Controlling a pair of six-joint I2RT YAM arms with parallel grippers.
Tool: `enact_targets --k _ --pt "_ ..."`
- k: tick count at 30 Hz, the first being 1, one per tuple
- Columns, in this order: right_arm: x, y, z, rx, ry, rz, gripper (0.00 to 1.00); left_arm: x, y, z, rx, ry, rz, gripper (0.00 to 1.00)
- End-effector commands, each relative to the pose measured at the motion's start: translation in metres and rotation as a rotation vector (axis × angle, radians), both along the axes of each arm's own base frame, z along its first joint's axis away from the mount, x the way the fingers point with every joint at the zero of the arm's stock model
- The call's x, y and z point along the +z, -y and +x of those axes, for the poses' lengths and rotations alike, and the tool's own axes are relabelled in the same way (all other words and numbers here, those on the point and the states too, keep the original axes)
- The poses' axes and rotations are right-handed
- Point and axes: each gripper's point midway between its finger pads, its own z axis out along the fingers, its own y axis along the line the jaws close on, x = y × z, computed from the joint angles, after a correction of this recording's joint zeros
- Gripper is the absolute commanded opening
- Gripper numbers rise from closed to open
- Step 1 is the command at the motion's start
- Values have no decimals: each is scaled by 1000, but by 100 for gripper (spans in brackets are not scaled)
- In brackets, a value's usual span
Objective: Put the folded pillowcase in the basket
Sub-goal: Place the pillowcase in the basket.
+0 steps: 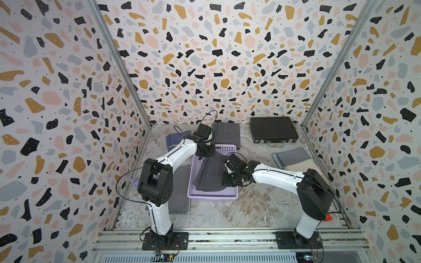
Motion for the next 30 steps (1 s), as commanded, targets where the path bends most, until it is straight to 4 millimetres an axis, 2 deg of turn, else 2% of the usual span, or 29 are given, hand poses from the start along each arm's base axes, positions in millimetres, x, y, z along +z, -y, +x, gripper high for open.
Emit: enact_targets --k 1,10,14,15,16,18,19,20,22,23,25,30 --pt "5 -1 5 -8 9 24 0 -5 2 16 21 44 -19 0" --pt "4 8 5 -26 30 2 0 -27 5 14 21 -1 -24 0" --pt "0 11 3 -23 24 -18 0 -27 0 14 33 5 -2 0" --pt "0 12 2 -23 24 -22 7 -25 -1 14 33 11 4 0" --pt "1 14 2 -23 27 -26 21 -23 -3 14 37 15 13 0" --pt "7 16 1 -23 42 -28 41 -15 -5 13 37 20 20 9" --pt "11 18 1 -22 60 -35 46 -10 -8 13 47 26 28 17" --pt "16 19 0 -17 81 -42 52 -6 -11 12 55 28 37 27" --pt "29 23 -2 -10 126 -66 67 7 -15 10 64 44 49 54" --pt "34 24 -3 -8 138 -74 72 11 -16 10 69 53 52 62" --pt "42 30 -5 -19 153 -92 76 22 -20 9 71 74 63 85" --pt "55 43 -13 -34 179 -139 76 44 -20 6 65 105 43 87"
